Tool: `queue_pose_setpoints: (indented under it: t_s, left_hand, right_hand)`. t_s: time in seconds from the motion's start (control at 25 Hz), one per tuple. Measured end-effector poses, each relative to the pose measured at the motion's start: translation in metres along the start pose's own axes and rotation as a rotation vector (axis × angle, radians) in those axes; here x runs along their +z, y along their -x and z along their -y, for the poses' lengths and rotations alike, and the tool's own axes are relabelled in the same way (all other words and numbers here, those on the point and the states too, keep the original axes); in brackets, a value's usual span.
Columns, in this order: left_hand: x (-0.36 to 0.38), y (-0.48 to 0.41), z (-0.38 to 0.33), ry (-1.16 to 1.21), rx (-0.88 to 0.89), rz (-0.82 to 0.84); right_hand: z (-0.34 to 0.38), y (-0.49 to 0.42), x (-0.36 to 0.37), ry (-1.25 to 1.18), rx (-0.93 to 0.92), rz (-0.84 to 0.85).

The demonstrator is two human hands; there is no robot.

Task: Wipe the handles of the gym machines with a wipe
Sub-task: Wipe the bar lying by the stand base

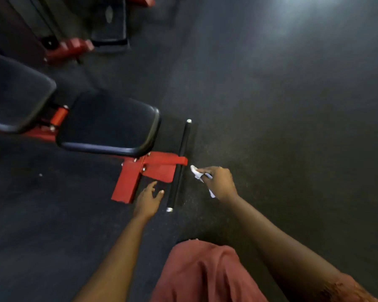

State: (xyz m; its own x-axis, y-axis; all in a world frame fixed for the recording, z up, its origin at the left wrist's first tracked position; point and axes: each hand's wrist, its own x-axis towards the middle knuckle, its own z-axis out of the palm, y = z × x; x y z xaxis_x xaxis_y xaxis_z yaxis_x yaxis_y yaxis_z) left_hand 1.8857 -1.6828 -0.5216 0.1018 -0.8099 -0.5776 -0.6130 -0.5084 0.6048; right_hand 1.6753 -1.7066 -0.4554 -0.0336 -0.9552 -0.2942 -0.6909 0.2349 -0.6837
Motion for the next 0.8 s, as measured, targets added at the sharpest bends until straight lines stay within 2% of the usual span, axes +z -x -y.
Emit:
queue_pose_setpoints:
  t_s: [0.16, 0.32, 0.56, 0.8]
  left_hand:
    - [0.069, -0.080, 0.064, 0.154, -0.162, -0.060]
    - [0.139, -0.141, 0.130, 0.209, -0.222, -0.059]
    - [0.199, -0.188, 0.183, 0.298, -0.267, -0.019]
    - [0.208, -0.179, 0.195, 0.281, -0.228, -0.084]
  right_hand:
    - [-0.076, -0.078, 0.085, -0.035, -0.040, 0.088]
    - [-0.147, -0.142, 0.168, 0.018, -0.060, 0.191]
    - [-0.185, -0.224, 0.251, 0.259, -0.345, 0.122]
    - [-0.210, -0.216, 0.281, 0.464, -0.487, 0.033]
